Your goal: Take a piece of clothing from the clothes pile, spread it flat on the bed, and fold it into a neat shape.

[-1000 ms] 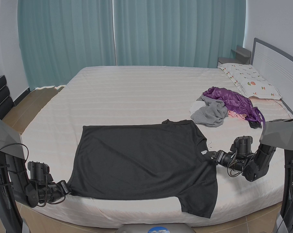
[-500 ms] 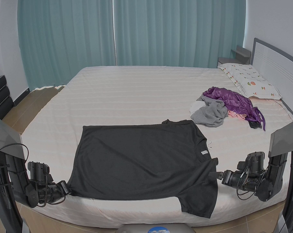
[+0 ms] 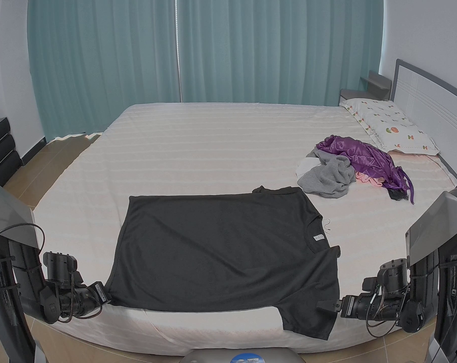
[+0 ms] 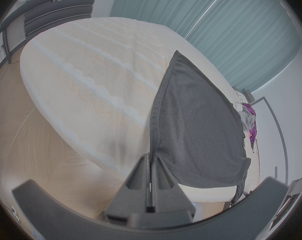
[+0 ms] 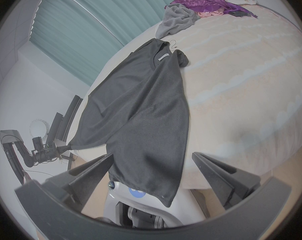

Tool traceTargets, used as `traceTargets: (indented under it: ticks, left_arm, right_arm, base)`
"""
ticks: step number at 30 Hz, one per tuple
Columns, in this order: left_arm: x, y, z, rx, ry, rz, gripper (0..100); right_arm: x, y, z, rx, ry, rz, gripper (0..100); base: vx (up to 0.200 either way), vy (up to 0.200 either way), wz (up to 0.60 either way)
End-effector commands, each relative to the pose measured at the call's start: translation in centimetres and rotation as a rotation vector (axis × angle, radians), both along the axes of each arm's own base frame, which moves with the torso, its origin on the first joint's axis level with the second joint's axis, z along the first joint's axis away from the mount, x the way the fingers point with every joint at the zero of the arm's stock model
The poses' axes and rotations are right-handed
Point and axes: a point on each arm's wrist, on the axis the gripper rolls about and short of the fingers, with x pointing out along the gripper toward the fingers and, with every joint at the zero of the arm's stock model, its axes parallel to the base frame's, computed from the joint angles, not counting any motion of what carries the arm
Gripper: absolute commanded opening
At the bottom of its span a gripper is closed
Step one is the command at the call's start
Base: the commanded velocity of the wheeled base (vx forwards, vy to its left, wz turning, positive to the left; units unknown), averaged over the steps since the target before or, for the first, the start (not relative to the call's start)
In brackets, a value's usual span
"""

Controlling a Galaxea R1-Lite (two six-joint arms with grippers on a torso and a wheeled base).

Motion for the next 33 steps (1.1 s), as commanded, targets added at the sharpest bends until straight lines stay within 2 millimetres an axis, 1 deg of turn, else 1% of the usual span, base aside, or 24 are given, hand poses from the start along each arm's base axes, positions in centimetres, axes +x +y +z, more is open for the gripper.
traceTargets:
  ticks: [1,5,12,13,27,33]
  left_arm:
    - [0.0,0.0,0.0,0.0,-0.001,0.001,0]
    - [0.0,0.0,0.0,0.0,-0.001,0.001,0]
    - [0.0,0.0,0.0,0.0,-0.001,0.001,0]
    - [0.0,0.0,0.0,0.0,-0.001,0.001,0]
    - [0.0,0.0,0.0,0.0,-0.002,0.001,0]
    - [0.1,0.1,0.1,-0.001,-0.005,0.004,0]
  right_arm:
    - [0.9,0.3,-0.3,0.009,-0.03,-0.002,100]
    - [1.6,0.5,-0.4,0.013,-0.054,-0.003,100]
    - [1.5,0.5,-0.9,0.006,-0.037,-0.005,100]
    - [1.5,0.5,-0.9,0.006,-0.037,-0.005,0]
    - [1.1,-0.2,-0.6,-0.029,-0.032,-0.047,0]
    - [0.3,-1.3,0.7,-0.022,-0.038,-0.082,0]
  base:
    - [0.0,0.0,0.0]
    - [0.0,0.0,0.0]
    - [0.0,0.0,0.0]
    - [0.0,0.0,0.0]
    - [0.0,0.0,0.0]
    - [0.0,0.0,0.0]
